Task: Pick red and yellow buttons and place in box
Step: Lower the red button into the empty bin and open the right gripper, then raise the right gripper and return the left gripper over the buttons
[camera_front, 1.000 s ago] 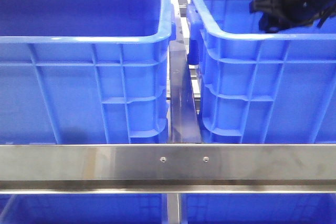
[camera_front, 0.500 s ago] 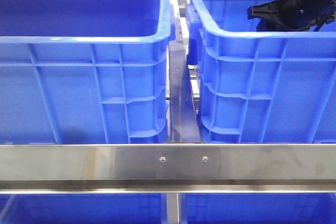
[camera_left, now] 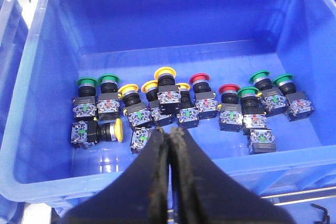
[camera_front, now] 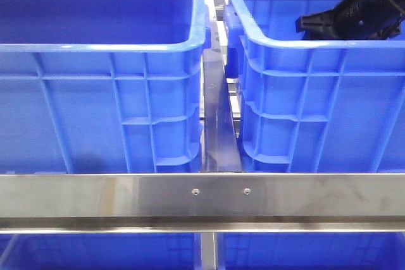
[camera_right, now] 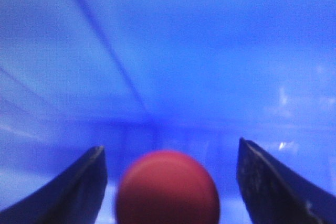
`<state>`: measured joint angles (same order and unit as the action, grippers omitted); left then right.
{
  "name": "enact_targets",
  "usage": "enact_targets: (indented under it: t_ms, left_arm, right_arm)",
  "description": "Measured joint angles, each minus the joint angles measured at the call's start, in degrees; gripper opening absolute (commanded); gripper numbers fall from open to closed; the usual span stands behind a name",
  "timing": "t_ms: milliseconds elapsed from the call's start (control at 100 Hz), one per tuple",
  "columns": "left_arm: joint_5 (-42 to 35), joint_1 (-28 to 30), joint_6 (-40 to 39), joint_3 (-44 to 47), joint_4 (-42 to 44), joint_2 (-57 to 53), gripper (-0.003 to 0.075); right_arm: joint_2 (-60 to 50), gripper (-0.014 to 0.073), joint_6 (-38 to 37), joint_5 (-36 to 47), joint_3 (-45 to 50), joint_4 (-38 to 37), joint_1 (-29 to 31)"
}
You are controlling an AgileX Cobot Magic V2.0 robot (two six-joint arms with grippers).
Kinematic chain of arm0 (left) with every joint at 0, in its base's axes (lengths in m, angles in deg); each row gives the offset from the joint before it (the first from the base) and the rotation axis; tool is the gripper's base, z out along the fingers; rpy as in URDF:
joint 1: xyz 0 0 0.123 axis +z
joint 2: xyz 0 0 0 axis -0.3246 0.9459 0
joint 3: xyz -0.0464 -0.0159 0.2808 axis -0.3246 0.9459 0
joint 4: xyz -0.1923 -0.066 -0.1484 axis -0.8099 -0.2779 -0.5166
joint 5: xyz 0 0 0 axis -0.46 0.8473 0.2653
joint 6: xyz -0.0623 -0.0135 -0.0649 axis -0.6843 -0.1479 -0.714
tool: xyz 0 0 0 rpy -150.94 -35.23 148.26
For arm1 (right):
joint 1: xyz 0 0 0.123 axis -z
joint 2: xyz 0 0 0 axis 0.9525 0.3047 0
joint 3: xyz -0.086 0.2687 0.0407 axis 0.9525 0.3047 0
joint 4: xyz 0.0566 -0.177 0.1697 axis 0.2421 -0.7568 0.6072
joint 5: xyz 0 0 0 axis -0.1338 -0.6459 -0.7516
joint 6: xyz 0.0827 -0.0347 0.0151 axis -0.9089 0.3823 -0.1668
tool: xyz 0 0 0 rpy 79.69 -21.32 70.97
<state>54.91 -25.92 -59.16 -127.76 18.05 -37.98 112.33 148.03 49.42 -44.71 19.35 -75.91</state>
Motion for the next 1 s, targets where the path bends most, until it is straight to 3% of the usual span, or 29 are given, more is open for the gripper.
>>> enact_targets:
  t_ms: [340,1000]
  left_arm:
    - [0.0,0.0,0.0,0.0,0.0,0.0,-0.0019]
    - [0.0,0.0,0.0,0.0,0.0,0.0,-0.0019]
  right_arm:
    - [-14.7,0.0545,0.0,0.0,7.5,0.0,0.0]
    - [-64.6,0.0541,0.0,-0.5,39.5,0.0,0.0]
